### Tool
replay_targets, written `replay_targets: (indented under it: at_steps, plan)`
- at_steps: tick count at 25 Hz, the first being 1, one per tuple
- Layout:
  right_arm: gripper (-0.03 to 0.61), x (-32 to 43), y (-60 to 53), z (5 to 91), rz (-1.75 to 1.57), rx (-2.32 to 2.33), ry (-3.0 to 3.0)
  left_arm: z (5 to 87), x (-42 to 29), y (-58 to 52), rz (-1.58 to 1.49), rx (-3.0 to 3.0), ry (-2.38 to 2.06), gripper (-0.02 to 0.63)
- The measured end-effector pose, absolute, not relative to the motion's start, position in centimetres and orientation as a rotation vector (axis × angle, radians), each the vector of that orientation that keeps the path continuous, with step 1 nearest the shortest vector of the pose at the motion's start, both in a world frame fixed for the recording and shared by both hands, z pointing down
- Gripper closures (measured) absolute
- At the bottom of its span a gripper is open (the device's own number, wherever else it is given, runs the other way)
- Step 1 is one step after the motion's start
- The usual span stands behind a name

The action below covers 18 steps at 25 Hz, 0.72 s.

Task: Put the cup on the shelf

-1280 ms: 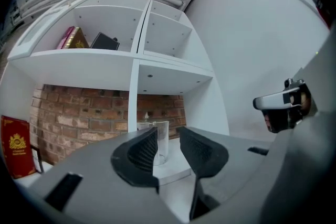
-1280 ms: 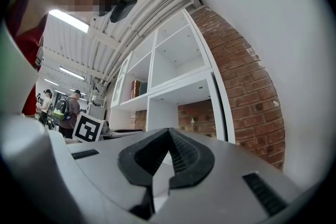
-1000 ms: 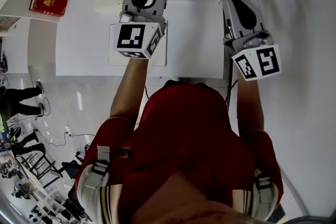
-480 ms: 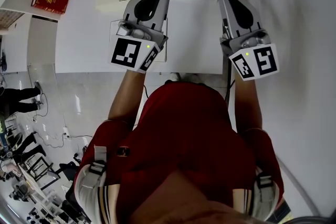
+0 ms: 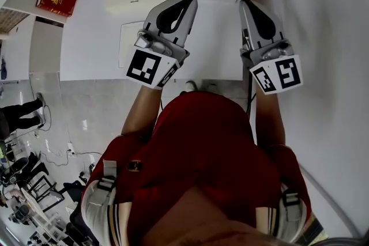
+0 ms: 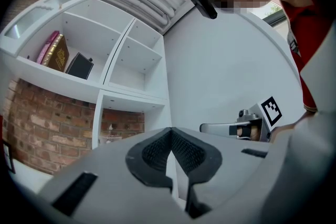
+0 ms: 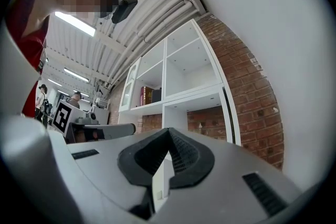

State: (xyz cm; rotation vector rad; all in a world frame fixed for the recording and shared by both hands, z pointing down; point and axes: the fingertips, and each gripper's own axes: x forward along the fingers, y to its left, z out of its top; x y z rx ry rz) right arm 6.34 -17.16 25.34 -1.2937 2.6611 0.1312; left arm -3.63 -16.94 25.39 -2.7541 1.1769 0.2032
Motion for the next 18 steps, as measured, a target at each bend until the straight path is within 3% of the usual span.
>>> replay_targets:
  at_steps: [18]
  plan:
    - [0.581, 5.0, -16.3, 25.4, 0.168, -1.287, 2.685, 25.5, -4.9, -16.7, 0.198, -2.767, 1.187, 0.607]
